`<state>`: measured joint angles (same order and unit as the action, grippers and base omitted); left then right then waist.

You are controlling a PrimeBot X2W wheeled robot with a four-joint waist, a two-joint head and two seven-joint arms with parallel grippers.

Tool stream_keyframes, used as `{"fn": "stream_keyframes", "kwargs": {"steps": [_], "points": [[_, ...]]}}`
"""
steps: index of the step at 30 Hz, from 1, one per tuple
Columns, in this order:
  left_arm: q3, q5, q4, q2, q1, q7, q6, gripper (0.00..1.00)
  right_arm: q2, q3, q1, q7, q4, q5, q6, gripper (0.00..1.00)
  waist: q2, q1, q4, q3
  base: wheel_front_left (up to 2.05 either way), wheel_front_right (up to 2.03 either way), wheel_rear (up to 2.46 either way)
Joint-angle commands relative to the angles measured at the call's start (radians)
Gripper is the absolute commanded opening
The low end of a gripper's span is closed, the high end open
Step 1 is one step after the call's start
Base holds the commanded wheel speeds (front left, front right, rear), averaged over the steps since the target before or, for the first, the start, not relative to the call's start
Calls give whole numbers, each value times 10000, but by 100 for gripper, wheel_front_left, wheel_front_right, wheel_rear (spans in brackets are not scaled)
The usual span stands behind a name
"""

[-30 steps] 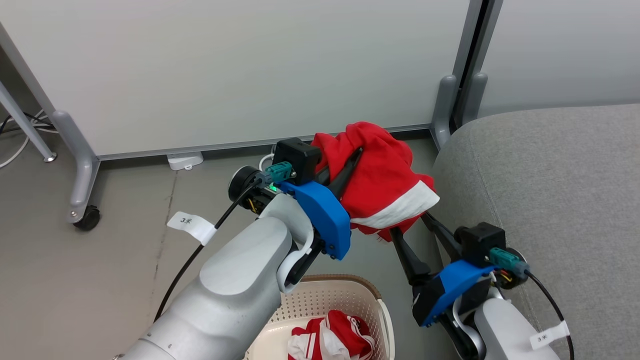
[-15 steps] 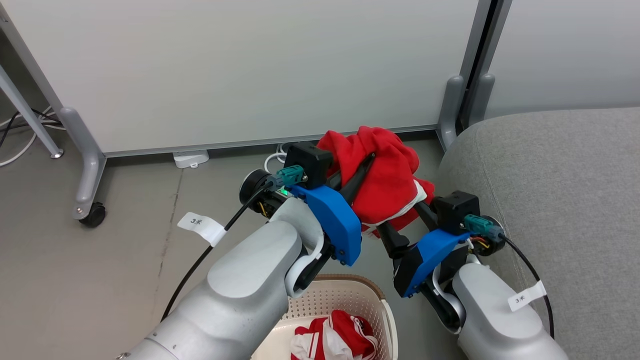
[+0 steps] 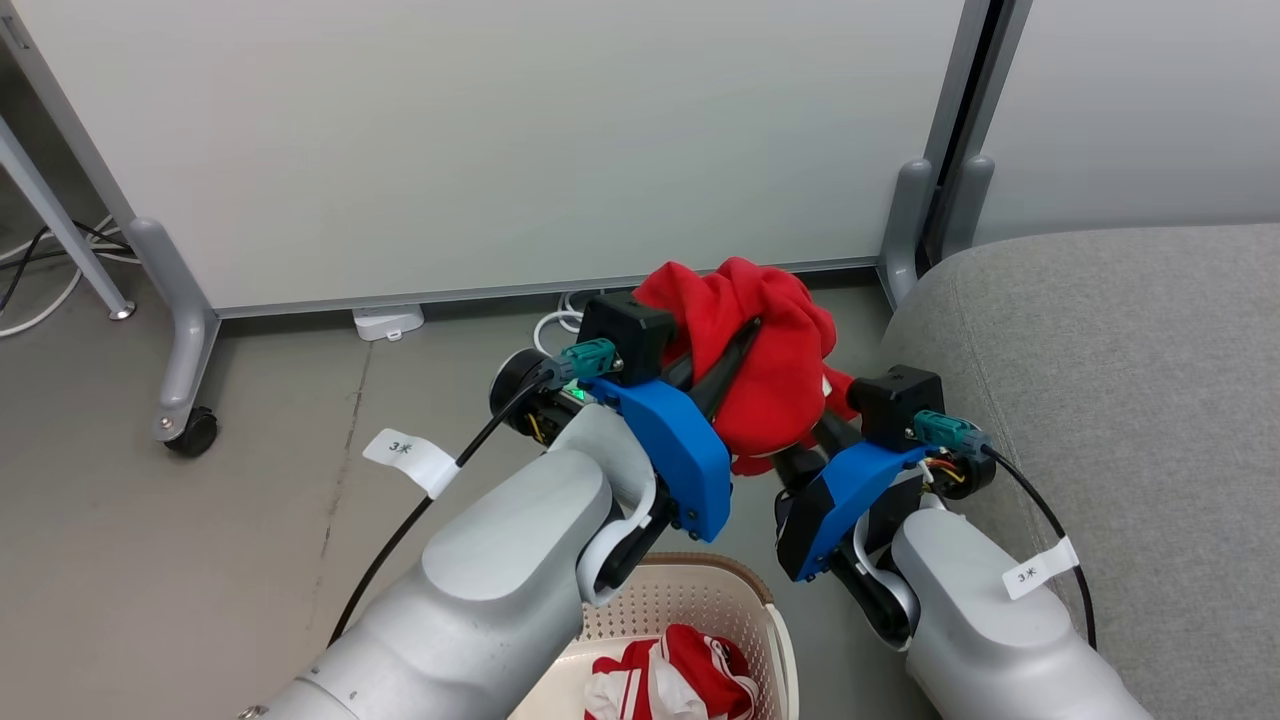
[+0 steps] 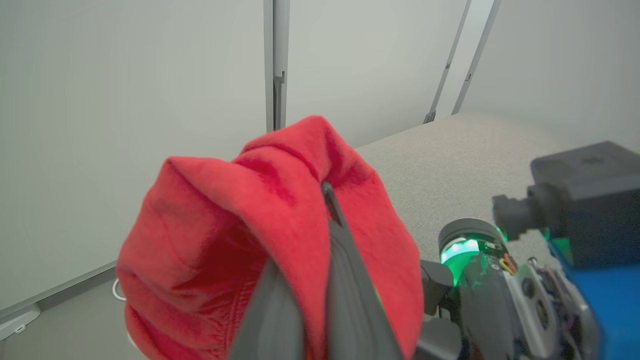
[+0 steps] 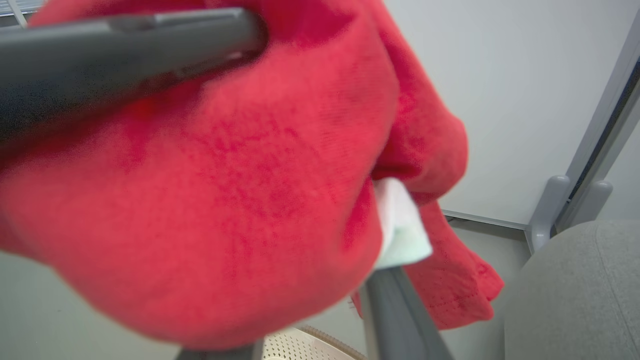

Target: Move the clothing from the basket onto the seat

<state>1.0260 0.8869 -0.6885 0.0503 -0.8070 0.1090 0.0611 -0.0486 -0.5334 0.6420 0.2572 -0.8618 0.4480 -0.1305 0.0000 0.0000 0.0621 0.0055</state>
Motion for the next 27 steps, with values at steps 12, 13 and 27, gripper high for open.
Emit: {"fn": "stream_keyframes", "kwargs": {"steps": [12, 13, 27], "points": [[-17, 79, -603, 31, -240, 331, -74, 0, -32, -42, -198, 91, 243, -7, -5, 0, 0, 0, -142, 20, 0, 0, 0], [-14, 90, -631, 28, -250, 341, -67, 0, -32, -31, -213, 91, 264, -26, -5, 0, 0, 0, -155, 19, 0, 0, 0], [31, 175, -829, 16, -312, 569, -38, 100, -32, 165, -302, 94, 302, -211, -5, 0, 0, 0, -165, 23, 0, 0, 0]]}}
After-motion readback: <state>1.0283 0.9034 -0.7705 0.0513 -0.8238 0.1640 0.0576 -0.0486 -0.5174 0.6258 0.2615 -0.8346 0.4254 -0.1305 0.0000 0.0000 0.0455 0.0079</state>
